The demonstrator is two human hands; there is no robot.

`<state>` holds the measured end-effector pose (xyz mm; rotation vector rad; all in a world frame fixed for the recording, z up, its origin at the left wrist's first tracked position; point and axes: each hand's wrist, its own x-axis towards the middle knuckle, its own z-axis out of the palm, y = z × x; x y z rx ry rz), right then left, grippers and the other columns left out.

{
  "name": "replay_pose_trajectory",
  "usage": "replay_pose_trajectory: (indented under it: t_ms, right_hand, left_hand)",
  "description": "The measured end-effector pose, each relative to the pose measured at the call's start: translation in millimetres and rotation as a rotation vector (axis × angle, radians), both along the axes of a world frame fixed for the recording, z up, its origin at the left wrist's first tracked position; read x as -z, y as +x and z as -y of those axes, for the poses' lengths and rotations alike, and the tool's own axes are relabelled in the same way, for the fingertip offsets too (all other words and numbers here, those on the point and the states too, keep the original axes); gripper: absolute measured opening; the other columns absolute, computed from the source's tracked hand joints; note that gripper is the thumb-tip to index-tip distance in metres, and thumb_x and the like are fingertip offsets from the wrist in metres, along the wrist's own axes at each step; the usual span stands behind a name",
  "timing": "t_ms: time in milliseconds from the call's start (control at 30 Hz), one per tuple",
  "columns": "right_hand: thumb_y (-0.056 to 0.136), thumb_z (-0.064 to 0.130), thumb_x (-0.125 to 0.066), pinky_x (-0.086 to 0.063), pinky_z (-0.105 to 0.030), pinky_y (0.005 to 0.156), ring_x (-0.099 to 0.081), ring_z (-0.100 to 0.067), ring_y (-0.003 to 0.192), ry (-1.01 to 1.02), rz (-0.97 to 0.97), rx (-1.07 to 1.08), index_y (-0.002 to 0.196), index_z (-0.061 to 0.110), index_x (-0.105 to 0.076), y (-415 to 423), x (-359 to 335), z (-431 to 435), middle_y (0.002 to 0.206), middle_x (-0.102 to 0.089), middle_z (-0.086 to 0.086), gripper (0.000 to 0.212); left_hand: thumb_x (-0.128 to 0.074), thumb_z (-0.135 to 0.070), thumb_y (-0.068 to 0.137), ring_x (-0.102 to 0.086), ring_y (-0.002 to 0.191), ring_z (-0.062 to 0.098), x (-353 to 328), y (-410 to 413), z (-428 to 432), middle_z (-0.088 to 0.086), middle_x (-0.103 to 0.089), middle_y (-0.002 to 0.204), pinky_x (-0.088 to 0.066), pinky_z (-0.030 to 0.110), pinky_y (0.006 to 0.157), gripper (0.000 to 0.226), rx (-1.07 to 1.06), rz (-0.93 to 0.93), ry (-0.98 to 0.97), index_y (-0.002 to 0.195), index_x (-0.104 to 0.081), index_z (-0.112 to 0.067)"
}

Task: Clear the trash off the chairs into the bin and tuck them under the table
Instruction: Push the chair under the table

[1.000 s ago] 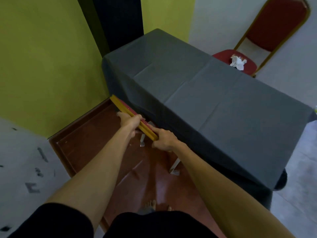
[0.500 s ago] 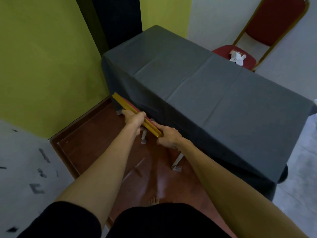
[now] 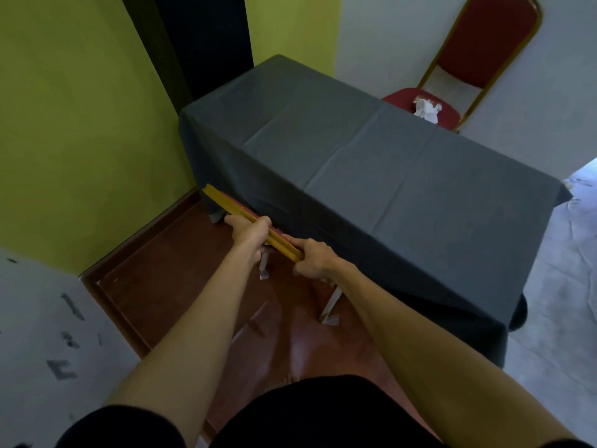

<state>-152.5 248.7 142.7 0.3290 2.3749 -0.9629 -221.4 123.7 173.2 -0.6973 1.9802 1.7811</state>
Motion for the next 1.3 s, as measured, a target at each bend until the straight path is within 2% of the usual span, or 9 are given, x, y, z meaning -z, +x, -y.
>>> replay_pose_trajectory:
  t_ms: [133,267,433,600,733,800,900,1100,1300]
  right_hand:
    - [0.084,0.012,-0.064,-0.061,-0.043,0.083,-0.069,-0.029,0.092,0.005,0.000,0.011,0.155,0.049,-0.029,0.9,-2.5,-0.5,0.105,-0.064,-0.009,0.087]
    - [0.082,0.014,-0.065,-0.060,-0.043,0.085,-0.068,-0.027,0.093,0.019,0.007,0.015,0.155,0.048,-0.031,-1.0,-2.7,0.0,0.106,-0.065,-0.008,0.088]
    - [0.085,0.014,-0.064,-0.060,-0.043,0.085,-0.069,-0.026,0.089,0.022,-0.009,0.044,0.155,0.051,-0.029,-0.1,0.5,2.4,0.103,-0.066,-0.008,0.086]
    - [0.094,0.011,-0.061,-0.053,-0.029,0.074,-0.067,-0.021,0.092,-0.020,-0.099,0.145,0.158,0.039,-0.027,20.1,7.7,5.4,0.113,-0.064,-0.007,0.078]
    - [0.095,0.002,-0.059,-0.049,-0.020,0.064,-0.066,-0.014,0.086,-0.042,-0.145,0.166,0.150,0.022,-0.050,53.0,1.7,-9.4,0.113,-0.067,-0.004,0.059]
    - [0.096,0.004,-0.061,-0.059,-0.030,0.084,-0.069,-0.021,0.107,-0.047,-0.172,0.199,0.143,0.018,-0.058,76.2,-5.6,-29.4,0.126,-0.070,-0.005,0.050]
    - [0.094,-0.006,-0.059,-0.046,-0.034,0.110,-0.054,-0.026,0.137,-0.021,-0.186,0.292,0.146,0.008,-0.054,117.4,-15.2,-73.2,0.147,-0.059,-0.009,0.054]
    - [0.095,-0.006,-0.057,-0.043,-0.034,0.111,-0.054,-0.026,0.137,0.032,-0.161,0.416,0.144,0.008,-0.057,216.1,-9.2,-169.0,0.146,-0.060,-0.009,0.051]
    - [0.091,0.001,-0.057,-0.046,-0.034,0.108,-0.059,-0.028,0.130,0.058,-0.201,0.503,0.138,0.006,-0.063,319.1,-10.8,-273.3,0.140,-0.065,-0.012,0.048]
  left_hand:
    - [-0.057,-0.003,0.092,-0.067,0.093,0.032,9.4,-5.2,0.3,0.015,-0.056,0.117,-0.054,0.037,0.047,0.061,-0.020,-0.004,-0.012,0.140,-0.023,-0.019]
    - [-0.062,-0.006,0.087,-0.064,0.110,0.035,15.4,-8.9,0.8,0.015,-0.057,0.130,-0.058,0.052,0.088,0.076,-0.040,-0.017,-0.024,0.146,-0.020,-0.026]
    - [-0.062,-0.005,0.089,-0.068,0.097,0.030,13.1,-6.2,2.3,0.013,-0.058,0.118,-0.061,0.040,0.064,0.070,-0.017,-0.036,-0.002,0.144,-0.022,-0.021]
    - [-0.066,-0.015,0.090,-0.069,0.091,0.026,8.9,8.3,7.3,0.010,-0.063,0.102,-0.063,0.048,0.071,0.052,0.133,-0.027,-0.025,0.129,-0.033,-0.022]
    - [-0.065,-0.029,0.091,-0.067,0.100,0.024,18.6,46.2,-3.3,0.010,-0.065,0.115,-0.061,0.037,0.063,0.044,0.254,0.012,-0.055,0.128,-0.049,-0.011]
    - [-0.063,-0.026,0.094,-0.065,0.107,0.028,29.0,74.5,-17.5,0.011,-0.064,0.119,-0.062,0.043,0.075,0.033,0.298,0.035,-0.064,0.119,-0.053,-0.008]
    - [-0.059,-0.021,0.097,-0.064,0.108,0.026,43.0,120.5,-48.4,0.010,-0.063,0.113,-0.059,0.044,0.085,0.020,0.432,0.094,-0.084,0.113,-0.055,-0.010]
    - [-0.057,-0.023,0.095,-0.057,0.122,0.030,48.8,196.3,-147.3,0.013,-0.057,0.135,-0.052,0.041,0.090,0.058,0.627,0.060,-0.178,0.147,-0.038,-0.004]
    - [-0.059,-0.019,0.095,-0.056,0.112,0.022,38.4,282.5,-283.3,0.007,-0.056,0.132,-0.050,0.036,0.084,0.054,0.835,-0.040,-0.189,0.147,-0.042,-0.014]
